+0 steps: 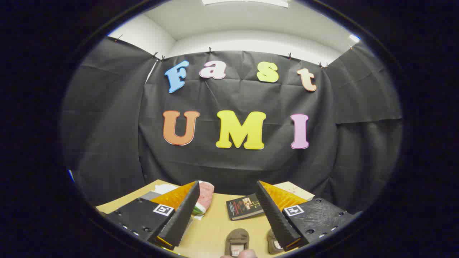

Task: Open the storage box then place both shoes into the box .Put the left shoe in first, then the right shoe, with the right side of both shoes facing outward in a uniform manner.

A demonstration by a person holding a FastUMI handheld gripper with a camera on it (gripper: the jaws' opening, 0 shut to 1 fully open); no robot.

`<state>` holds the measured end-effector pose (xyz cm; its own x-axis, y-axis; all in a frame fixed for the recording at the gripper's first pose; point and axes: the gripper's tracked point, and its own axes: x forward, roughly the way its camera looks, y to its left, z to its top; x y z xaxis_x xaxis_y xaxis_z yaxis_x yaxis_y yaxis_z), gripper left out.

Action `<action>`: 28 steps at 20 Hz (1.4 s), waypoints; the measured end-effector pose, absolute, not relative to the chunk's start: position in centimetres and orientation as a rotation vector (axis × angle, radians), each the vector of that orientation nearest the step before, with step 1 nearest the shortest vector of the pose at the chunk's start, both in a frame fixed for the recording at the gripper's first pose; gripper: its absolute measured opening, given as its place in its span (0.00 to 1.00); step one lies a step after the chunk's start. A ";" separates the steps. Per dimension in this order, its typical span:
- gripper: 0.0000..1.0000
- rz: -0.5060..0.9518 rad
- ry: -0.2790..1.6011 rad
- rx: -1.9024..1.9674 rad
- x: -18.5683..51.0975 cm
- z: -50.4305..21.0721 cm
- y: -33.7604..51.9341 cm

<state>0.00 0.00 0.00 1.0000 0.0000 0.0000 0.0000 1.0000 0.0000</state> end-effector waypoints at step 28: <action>0.95 0.027 0.020 0.048 0.2 -0.4 0.2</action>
<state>0.16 0.18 -0.39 0.9994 0.0270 -0.0196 -0.0260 0.9985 0.0480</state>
